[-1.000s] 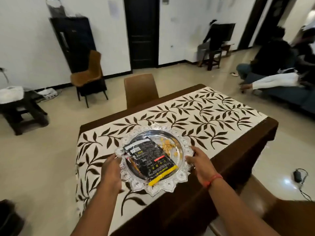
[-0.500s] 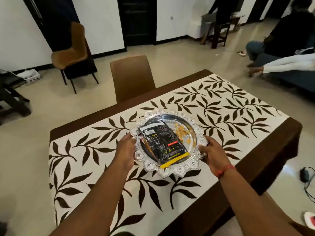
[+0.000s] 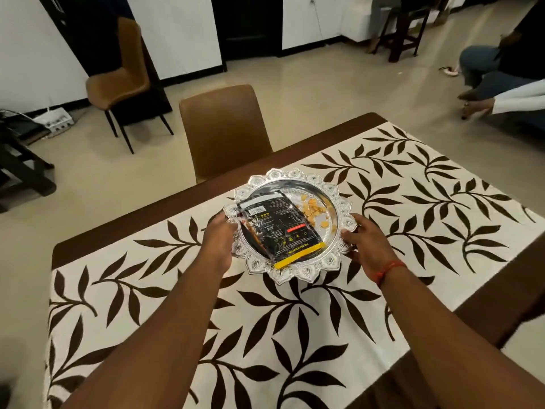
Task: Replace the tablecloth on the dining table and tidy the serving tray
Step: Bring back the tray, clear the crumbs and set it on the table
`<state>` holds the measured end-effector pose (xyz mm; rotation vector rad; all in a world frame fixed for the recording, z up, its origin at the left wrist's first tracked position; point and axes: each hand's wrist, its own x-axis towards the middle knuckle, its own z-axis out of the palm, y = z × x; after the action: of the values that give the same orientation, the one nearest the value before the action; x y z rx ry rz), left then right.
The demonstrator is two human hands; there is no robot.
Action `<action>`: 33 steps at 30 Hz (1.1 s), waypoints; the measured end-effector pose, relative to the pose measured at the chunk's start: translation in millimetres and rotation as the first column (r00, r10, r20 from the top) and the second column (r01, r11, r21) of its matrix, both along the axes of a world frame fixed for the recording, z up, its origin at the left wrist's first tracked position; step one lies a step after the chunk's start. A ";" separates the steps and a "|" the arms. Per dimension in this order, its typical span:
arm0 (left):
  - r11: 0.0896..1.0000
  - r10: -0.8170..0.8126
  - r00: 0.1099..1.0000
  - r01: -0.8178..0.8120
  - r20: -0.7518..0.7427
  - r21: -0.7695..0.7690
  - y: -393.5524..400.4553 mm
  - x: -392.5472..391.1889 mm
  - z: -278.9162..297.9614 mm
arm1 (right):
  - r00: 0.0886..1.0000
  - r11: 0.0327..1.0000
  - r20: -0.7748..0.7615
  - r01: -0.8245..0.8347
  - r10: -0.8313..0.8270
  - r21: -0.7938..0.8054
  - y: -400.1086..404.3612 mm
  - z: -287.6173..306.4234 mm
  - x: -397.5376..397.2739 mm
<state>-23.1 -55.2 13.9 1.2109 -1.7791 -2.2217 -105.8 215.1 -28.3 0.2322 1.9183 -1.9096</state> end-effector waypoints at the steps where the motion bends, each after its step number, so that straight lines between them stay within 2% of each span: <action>1: 1.000 -0.010 1.000 0.010 0.005 -0.010 -1.0 -1.9 -3.3 | 1.000 1.000 0.000 -0.004 0.004 0.000 -0.4 -0.5 -0.5; 3: 0.998 -0.053 0.999 0.053 0.009 -0.041 -2.0 -4.9 -11.8 | 1.000 0.999 0.000 -0.025 0.025 0.027 -0.1 -3.3 0.1; 4: 0.993 -0.067 0.998 0.068 0.013 -0.094 -0.9 -4.4 -13.7 | 0.999 0.995 -0.026 -0.025 0.028 0.093 0.9 -3.8 0.3; 5: 0.973 -0.068 0.997 0.075 0.038 -0.218 -0.1 -3.3 -15.9 | 0.995 0.970 -0.096 -0.001 0.025 0.244 1.6 -2.4 0.0; 6: 0.912 -0.054 0.996 0.077 0.068 -0.403 0.9 -0.4 -15.5 | 0.974 0.894 -0.221 0.065 0.039 0.443 1.0 0.5 -0.3; 7: 0.810 -0.028 0.996 0.070 0.082 -0.582 3.1 4.2 -15.0 | 0.921 0.803 -0.380 0.164 0.084 0.574 -2.6 5.7 1.0; 8: 0.702 -0.019 0.999 0.046 0.046 -0.711 7.9 9.1 -14.0 | 0.833 0.748 -0.532 0.254 0.152 0.613 -10.9 13.3 4.4; 9: 0.640 -0.041 0.999 0.024 -0.003 -0.768 12.5 13.2 -14.8 | 0.756 0.750 -0.610 0.255 0.239 0.611 -24.4 23.8 11.6; 10: 0.638 -0.069 0.997 0.026 -0.024 -0.769 17.6 16.0 -15.3 | 0.717 0.756 -0.607 0.173 0.343 0.631 -40.5 32.7 20.3; 11: 0.659 -0.096 0.995 0.059 -0.006 -0.750 24.3 18.7 -13.3 | 0.701 0.719 -0.537 0.049 0.469 0.693 -57.8 38.9 29.8; 13: 0.698 -0.122 0.989 0.142 0.079 -0.702 31.2 19.9 -12.1 | 0.650 0.493 -0.305 -0.124 0.696 0.861 -91.0 38.5 44.6; 15: 0.730 -0.127 0.987 0.159 0.097 -0.664 33.8 18.5 -3.5 | 0.602 0.311 -0.138 -0.193 0.787 0.931 -112.7 32.1 52.8; 17: 0.764 -0.154 0.982 0.188 0.108 -0.617 35.2 16.1 6.1 | 0.613 0.259 -0.062 -0.239 0.788 0.936 -121.9 26.3 54.3; 20: 0.821 -0.168 0.974 0.225 0.155 -0.525 35.3 10.5 18.9 | 0.614 0.259 -0.073 -0.219 0.786 0.941 -126.0 22.8 55.4; 24: 0.932 -0.127 0.975 0.181 0.184 -0.314 32.0 -1.8 20.5 | 0.622 0.364 -0.197 -0.153 0.758 0.919 -123.5 35.2 52.4; 27: 0.939 -0.128 0.966 0.192 0.226 -0.286 32.4 -12.9 16.5 | 0.655 0.428 -0.285 -0.066 0.700 0.901 -114.5 48.4 43.4; 30: 0.962 -0.058 0.965 0.122 0.255 -0.243 37.0 -22.3 11.3 | 0.670 0.467 -0.352 0.008 0.654 0.884 -103.8 58.3 35.7; 33: 0.954 -0.003 0.973 0.072 0.231 -0.291 45.5 -25.7 4.0 | 0.686 0.624 -0.487 0.062 0.540 0.779 -91.7 65.3 30.2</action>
<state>-48.8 -9.7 17.9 1.4180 -2.1410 -1.7996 -75.7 123.3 37.0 -0.6314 2.9756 -0.8989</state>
